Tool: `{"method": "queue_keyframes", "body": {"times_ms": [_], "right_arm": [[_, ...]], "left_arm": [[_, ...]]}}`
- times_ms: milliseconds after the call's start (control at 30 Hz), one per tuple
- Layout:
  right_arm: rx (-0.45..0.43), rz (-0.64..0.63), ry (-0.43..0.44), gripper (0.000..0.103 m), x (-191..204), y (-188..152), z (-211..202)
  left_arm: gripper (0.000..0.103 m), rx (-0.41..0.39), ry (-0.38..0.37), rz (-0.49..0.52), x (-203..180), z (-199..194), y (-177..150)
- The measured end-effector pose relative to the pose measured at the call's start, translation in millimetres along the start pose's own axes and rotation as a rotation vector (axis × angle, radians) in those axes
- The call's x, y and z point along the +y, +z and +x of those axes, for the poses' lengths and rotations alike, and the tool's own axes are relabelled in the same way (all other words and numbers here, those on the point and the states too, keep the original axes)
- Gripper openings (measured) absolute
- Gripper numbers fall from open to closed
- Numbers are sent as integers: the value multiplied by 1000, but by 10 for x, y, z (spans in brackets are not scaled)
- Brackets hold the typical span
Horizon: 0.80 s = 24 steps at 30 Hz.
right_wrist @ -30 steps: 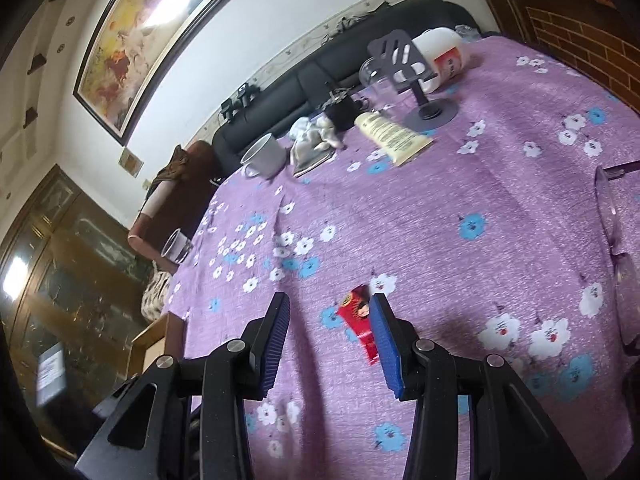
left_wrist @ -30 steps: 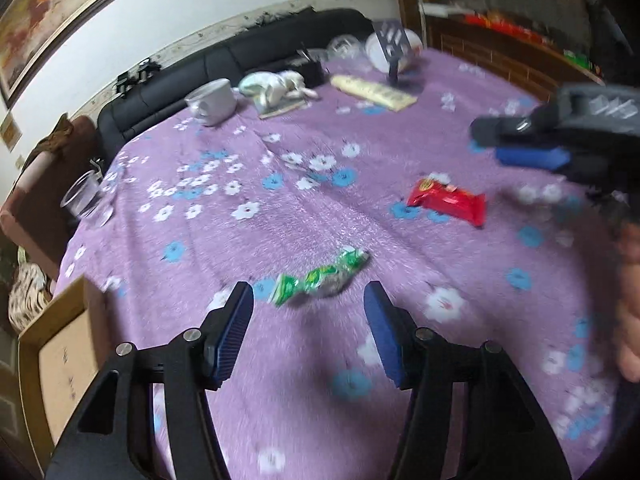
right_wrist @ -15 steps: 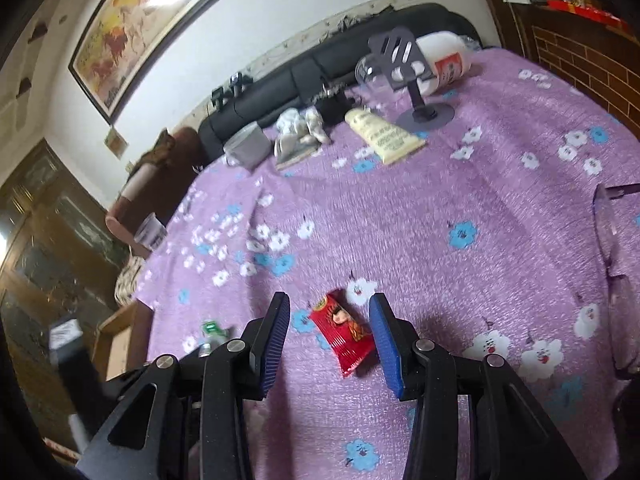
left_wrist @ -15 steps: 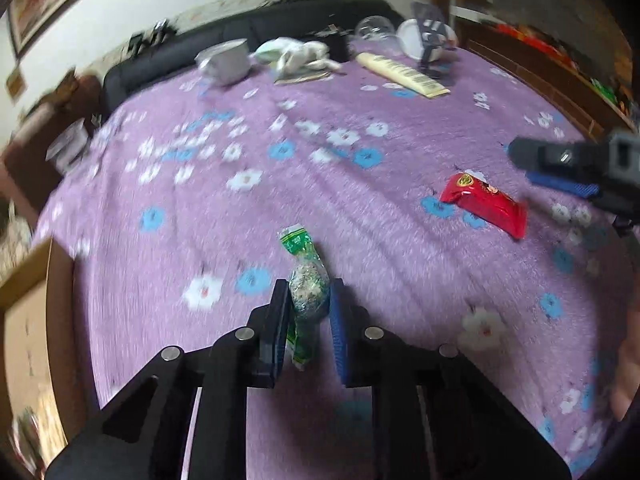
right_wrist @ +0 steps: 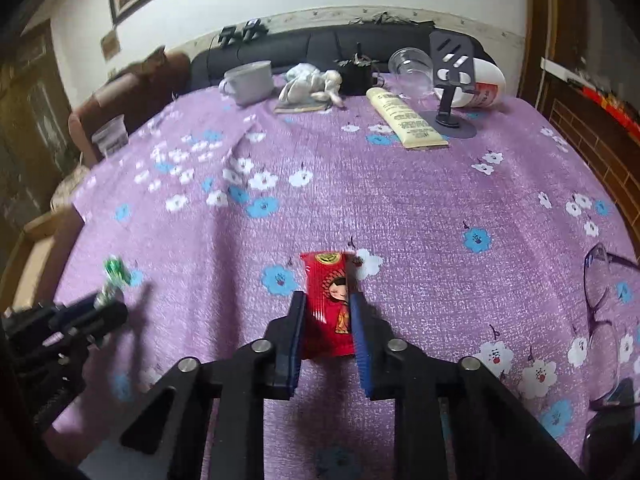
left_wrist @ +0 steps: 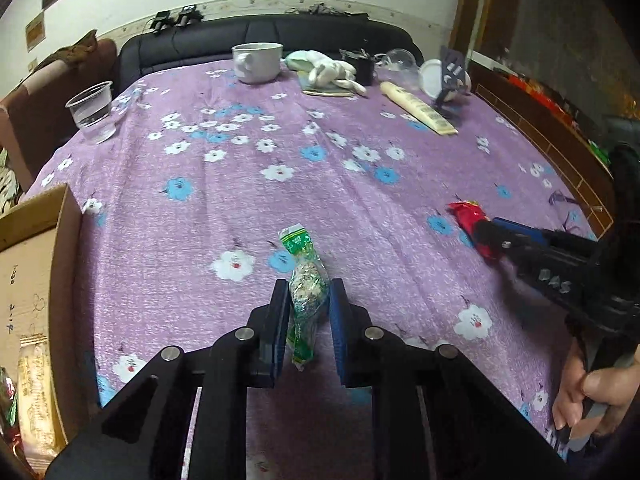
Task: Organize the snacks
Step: 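Grasp the green clear packet with the left gripper while the right grasps the red wrapped snack, then carry the green packet and red snack over to the cardboard tray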
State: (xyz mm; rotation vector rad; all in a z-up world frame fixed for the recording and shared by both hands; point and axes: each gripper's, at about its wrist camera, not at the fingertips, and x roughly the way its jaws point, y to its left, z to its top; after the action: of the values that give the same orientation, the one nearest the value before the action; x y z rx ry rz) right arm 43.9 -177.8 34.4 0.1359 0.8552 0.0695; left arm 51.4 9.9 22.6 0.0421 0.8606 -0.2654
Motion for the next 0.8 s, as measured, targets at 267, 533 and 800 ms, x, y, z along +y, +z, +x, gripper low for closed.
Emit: {"method": "queue_keyframes", "body": {"times_ms": [267, 533, 800], "right_arm": [[-96, -6, 115, 21, 245, 17, -289], [-102, -93, 186, 21, 577, -80, -374], [-110, -101, 202, 21, 610, -86, -389]], "left_arm": [[17, -76, 37, -59, 167, -139, 83], [17, -110, 98, -48, 173, -171, 74], [17, -134, 138, -32, 158, -199, 62]]}}
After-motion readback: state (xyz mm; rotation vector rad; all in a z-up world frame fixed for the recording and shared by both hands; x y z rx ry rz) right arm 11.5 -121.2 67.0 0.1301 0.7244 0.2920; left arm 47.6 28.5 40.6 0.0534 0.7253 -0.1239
